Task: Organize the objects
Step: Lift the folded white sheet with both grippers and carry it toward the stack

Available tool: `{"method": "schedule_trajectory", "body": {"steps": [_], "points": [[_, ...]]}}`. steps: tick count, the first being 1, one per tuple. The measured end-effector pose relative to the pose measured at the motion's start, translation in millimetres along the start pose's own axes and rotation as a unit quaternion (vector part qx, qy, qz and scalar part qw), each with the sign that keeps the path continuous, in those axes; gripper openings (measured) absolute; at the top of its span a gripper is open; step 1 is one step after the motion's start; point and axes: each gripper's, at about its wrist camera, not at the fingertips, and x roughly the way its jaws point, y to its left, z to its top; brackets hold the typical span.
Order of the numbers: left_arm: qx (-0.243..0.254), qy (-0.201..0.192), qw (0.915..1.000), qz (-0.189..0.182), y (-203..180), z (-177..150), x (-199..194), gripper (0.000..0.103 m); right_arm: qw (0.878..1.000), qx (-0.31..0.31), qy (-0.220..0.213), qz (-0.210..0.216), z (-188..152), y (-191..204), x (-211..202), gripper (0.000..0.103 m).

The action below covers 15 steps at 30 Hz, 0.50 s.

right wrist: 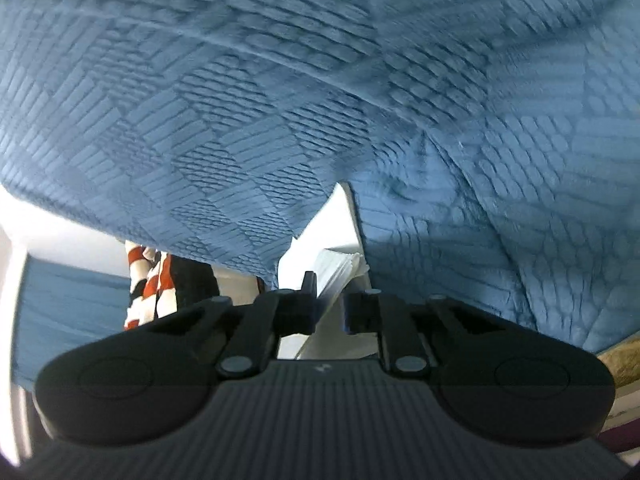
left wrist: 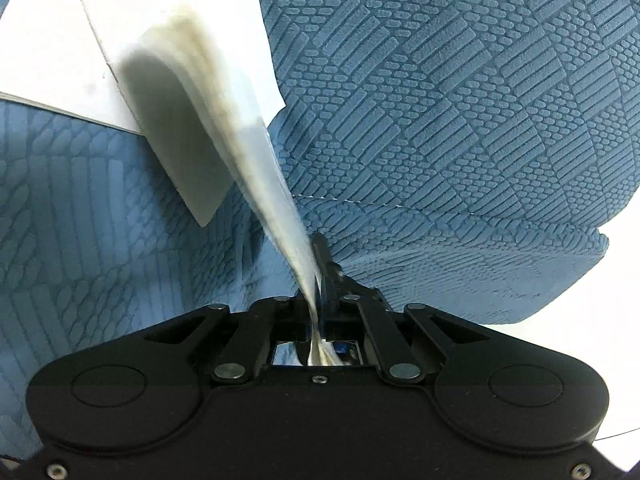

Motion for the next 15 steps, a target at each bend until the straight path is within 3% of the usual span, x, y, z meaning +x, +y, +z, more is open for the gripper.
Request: {"method": "schedule_trajectory", "body": {"steps": [7, 15], "points": [[0.017, -0.027, 0.9991, 0.029, -6, -9, -11, 0.008, 0.999, -0.027, -0.023, -0.007, -4, 13, -22, 0.012], [0.021, -0.048, 0.9971, 0.055, -10, -30, -17, 0.01, 0.996, -0.075, -0.045, -0.03, -31, 27, -56, 0.012]]}}
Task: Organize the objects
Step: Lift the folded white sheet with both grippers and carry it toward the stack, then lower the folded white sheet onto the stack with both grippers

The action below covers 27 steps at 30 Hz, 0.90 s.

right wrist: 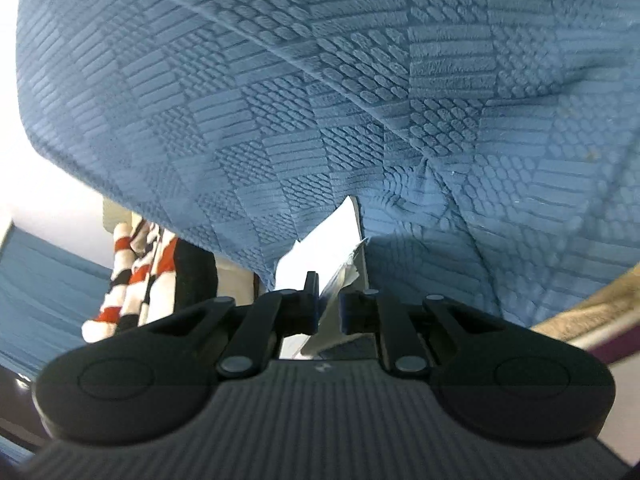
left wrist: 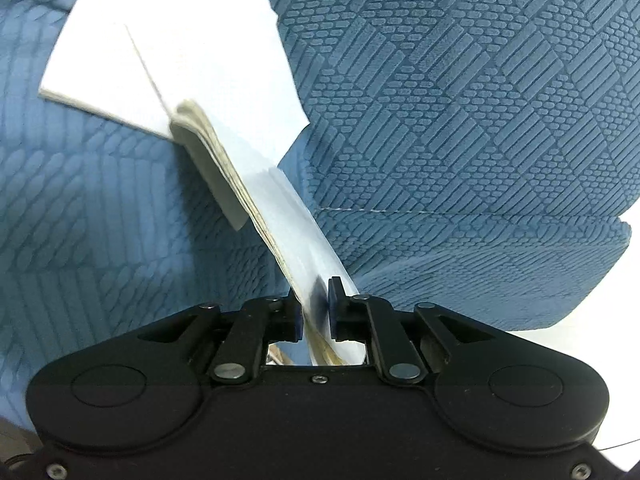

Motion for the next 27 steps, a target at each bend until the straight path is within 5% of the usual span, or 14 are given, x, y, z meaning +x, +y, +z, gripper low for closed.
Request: {"method": "schedule_trajectory", "body": {"steps": [15, 27], "points": [[0.035, 0.035, 0.9988, 0.006, -24, -44, -9, 0.015, 0.999, -0.018, -0.026, -0.024, -13, 14, -71, 0.012], [0.112, 0.071, 0.9911, 0.016, -93, -96, -4, 0.016, 0.995, -0.037, -0.084, -0.028, -16, 38, -165, 0.012]]}}
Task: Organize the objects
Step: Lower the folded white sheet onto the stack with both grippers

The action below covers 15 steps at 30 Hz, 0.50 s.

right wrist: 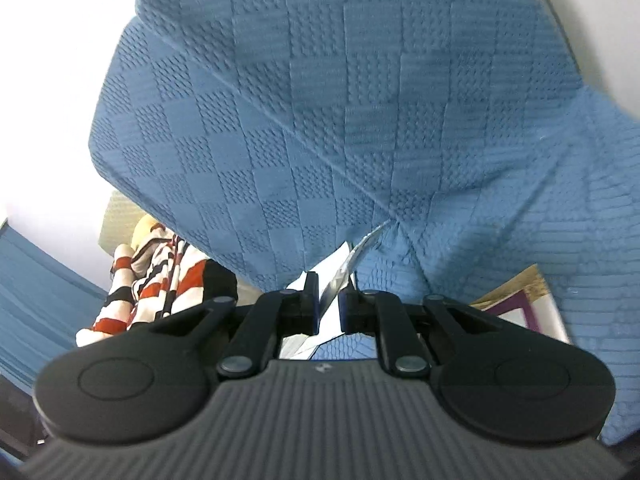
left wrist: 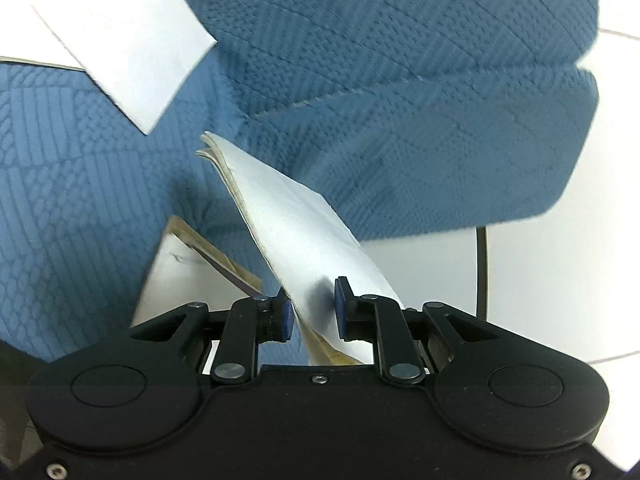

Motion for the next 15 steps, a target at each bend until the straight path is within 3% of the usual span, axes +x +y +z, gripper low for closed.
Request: {"method": "schedule_trajectory", "body": {"steps": [7, 15], "points": [[0.039, 0.018, 0.9988, 0.025, -19, -26, 4, 0.016, 1.0, -0.014, -0.014, -0.014, -10, -4, -41, 0.013], [0.068, 0.043, 0.995, 0.06, 9, -55, 22, 0.011, 0.998, -0.029, -0.003, -0.047, -48, -24, -63, 0.013]]}}
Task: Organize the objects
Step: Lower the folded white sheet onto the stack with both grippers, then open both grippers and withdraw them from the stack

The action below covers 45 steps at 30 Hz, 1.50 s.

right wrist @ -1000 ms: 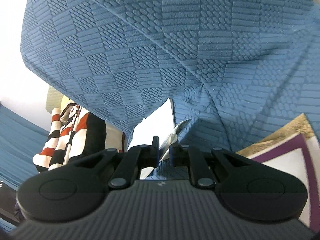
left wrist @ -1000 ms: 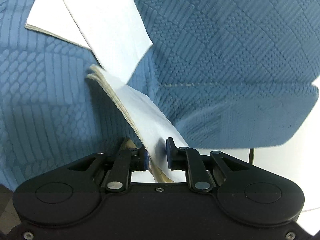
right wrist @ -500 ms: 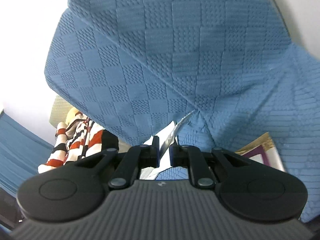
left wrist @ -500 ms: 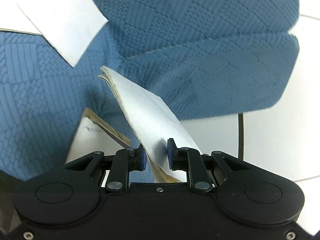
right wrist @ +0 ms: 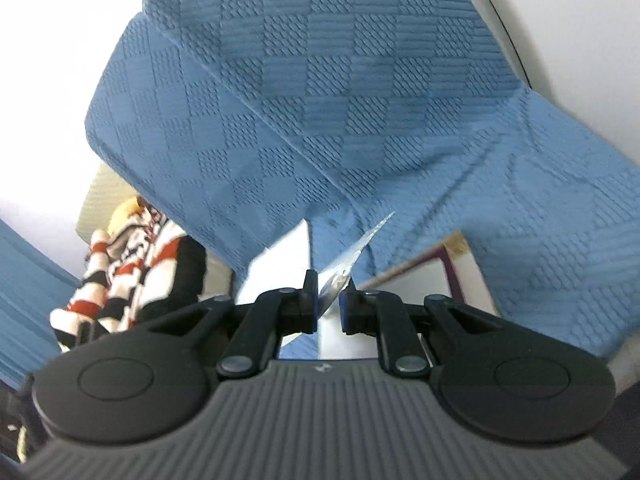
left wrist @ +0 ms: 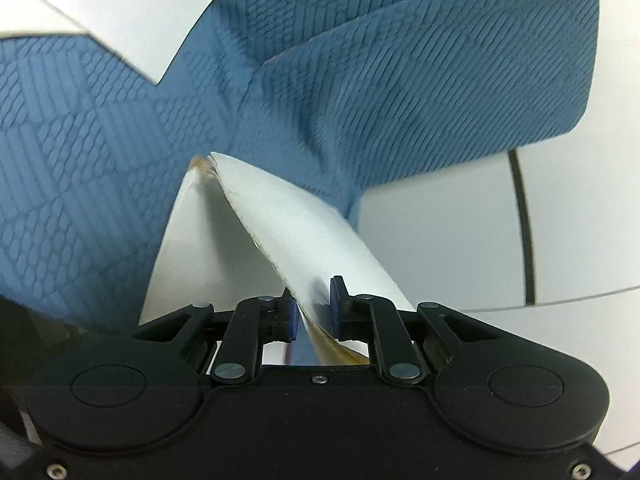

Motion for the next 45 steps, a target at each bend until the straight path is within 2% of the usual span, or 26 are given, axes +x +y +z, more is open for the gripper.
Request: {"method": "schedule_trajectory", "body": {"steps": [9, 18, 25, 26, 28, 29, 30, 32, 33, 34, 37, 40, 45], "points": [[0.039, 0.007, 0.9979, 0.051, 17, -23, 16, 0.011, 0.999, -0.035, 0.024, -0.032, -40, -19, 1, 0.013], [0.068, 0.021, 0.9906, 0.117, 30, -39, 41, 0.015, 0.994, -0.045, 0.061, -0.074, -72, -38, 15, 0.013], [0.08, 0.021, 0.9882, 0.129, 29, -43, 42, 0.013, 0.992, -0.043, 0.074, -0.096, -86, -48, 23, 0.014], [0.087, 0.02, 0.987, 0.134, 26, -44, 41, 0.015, 0.991, -0.044, 0.075, -0.099, -86, -48, 23, 0.014], [0.094, 0.021, 0.9857, 0.138, 23, -45, 40, 0.025, 0.991, -0.041, 0.074, -0.104, -86, -47, 22, 0.015], [0.096, 0.02, 0.9856, 0.138, 20, -46, 38, 0.037, 0.991, -0.037, 0.076, -0.106, -86, -47, 21, 0.016], [0.099, 0.018, 0.9852, 0.139, 18, -46, 36, 0.046, 0.99, -0.033, 0.078, -0.109, -84, -48, 21, 0.023], [0.11, 0.011, 0.9821, 0.152, 10, -47, 30, 0.049, 0.989, -0.02, 0.082, -0.122, -82, -50, 19, 0.039], [0.116, 0.007, 0.9809, 0.156, 6, -46, 27, 0.051, 0.989, -0.014, 0.081, -0.126, -81, -50, 17, 0.053], [0.121, 0.005, 0.9802, 0.157, 2, -46, 24, 0.051, 0.989, -0.01, 0.079, -0.126, -81, -50, 15, 0.063], [0.139, -0.008, 0.9785, 0.152, -12, -45, 12, 0.053, 0.99, -0.021, 0.071, -0.119, -77, -45, 6, 0.064], [0.17, -0.032, 0.9725, 0.156, -32, -48, -4, 0.053, 0.99, -0.048, 0.053, -0.123, -69, -33, -3, 0.064], [0.209, -0.07, 0.9624, 0.159, -61, -63, -32, 0.053, 0.989, -0.101, 0.025, -0.102, -58, -3, -23, 0.064]]}}
